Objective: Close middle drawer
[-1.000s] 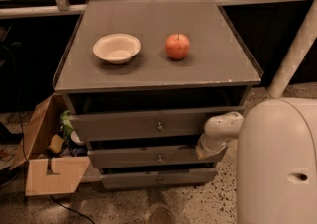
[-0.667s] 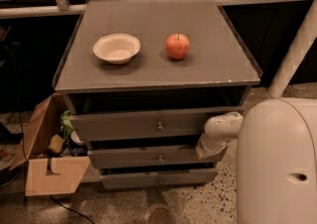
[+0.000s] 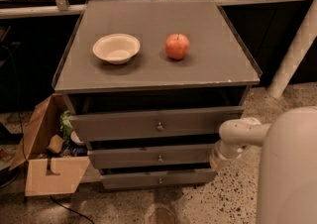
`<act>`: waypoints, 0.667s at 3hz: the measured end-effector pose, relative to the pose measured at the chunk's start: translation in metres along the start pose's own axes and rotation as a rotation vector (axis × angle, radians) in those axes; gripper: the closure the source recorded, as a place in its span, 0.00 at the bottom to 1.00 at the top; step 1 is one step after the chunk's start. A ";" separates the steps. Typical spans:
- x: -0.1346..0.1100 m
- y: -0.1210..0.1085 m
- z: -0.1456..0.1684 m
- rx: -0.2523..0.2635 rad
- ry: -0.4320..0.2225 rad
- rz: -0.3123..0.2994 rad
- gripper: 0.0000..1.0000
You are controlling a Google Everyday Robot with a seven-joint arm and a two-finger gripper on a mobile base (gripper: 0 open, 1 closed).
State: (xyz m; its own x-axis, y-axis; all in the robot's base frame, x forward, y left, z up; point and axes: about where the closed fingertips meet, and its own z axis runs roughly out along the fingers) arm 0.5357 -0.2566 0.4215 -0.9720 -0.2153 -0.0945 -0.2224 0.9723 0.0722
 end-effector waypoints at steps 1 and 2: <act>0.056 -0.046 -0.023 0.048 0.093 0.075 1.00; 0.064 -0.051 -0.025 0.054 0.111 0.084 0.82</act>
Offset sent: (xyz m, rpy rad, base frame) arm -0.0425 -0.0537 0.0128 -0.0560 0.0796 -0.0653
